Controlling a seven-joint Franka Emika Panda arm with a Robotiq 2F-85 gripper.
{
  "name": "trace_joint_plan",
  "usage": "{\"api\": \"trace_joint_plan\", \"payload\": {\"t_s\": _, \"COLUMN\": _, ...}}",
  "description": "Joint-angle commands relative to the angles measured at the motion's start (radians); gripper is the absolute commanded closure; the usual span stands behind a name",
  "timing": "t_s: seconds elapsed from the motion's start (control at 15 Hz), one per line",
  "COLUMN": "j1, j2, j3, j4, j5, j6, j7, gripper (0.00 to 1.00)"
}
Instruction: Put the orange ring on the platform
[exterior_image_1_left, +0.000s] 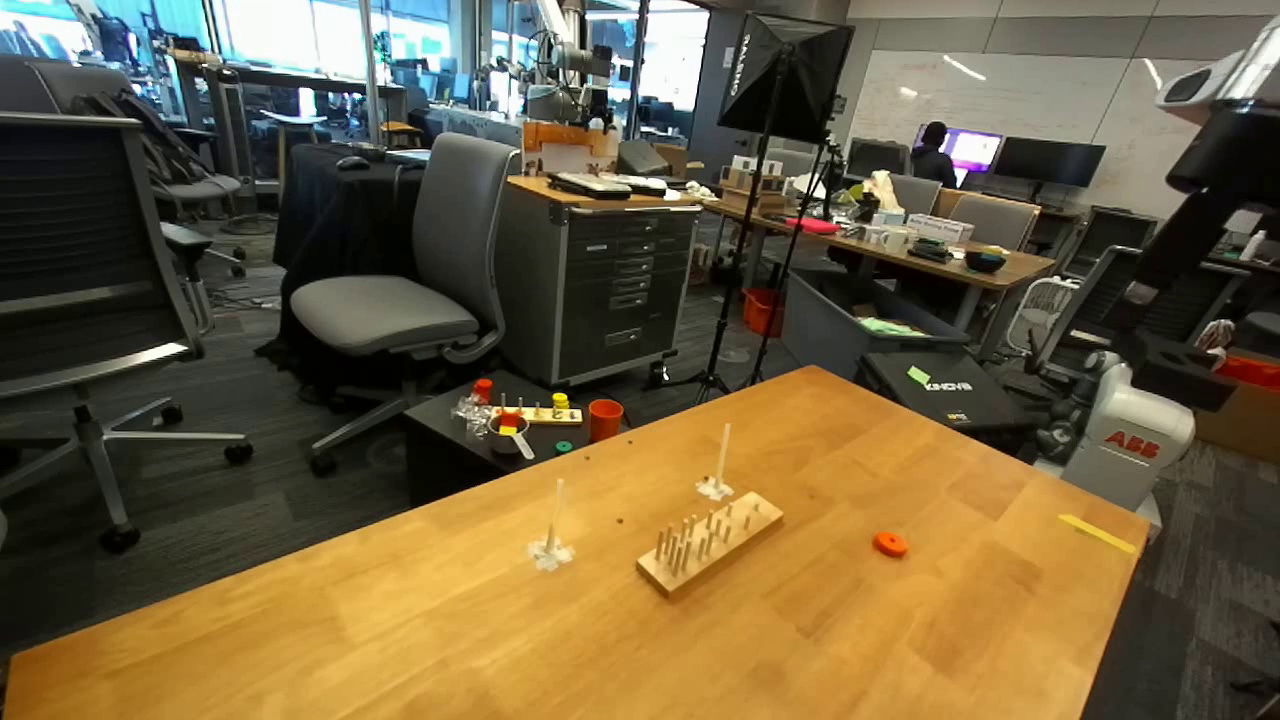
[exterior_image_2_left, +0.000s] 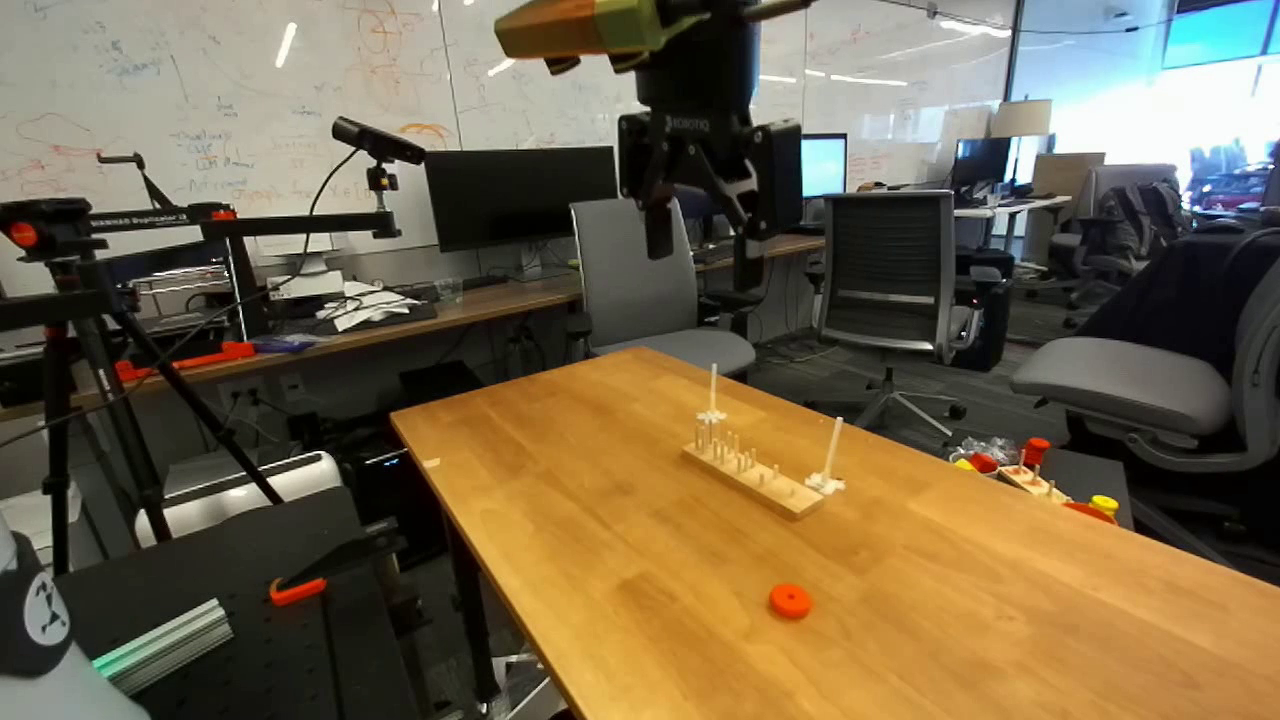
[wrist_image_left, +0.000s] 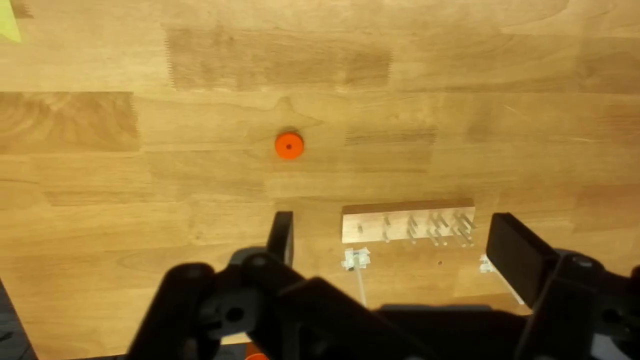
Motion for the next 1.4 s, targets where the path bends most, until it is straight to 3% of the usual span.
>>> {"api": "trace_joint_plan", "payload": {"t_s": 0.0, "j1": -0.029, "j2": 0.126, "j3": 0.011, "j4": 0.059, "j5": 0.008, "j6": 0.063, "j7": 0.032, "gripper": 0.00}}
{"api": "trace_joint_plan", "payload": {"t_s": 0.4, "j1": -0.064, "j2": 0.341, "j3": 0.026, "j4": 0.164, "j5": 0.000, "j6": 0.122, "j7": 0.099, "gripper": 0.00}}
{"api": "trace_joint_plan", "payload": {"t_s": 1.33, "j1": -0.099, "j2": 0.798, "j3": 0.105, "j4": 0.476, "j5": -0.003, "j6": 0.080, "j7": 0.261, "gripper": 0.00}}
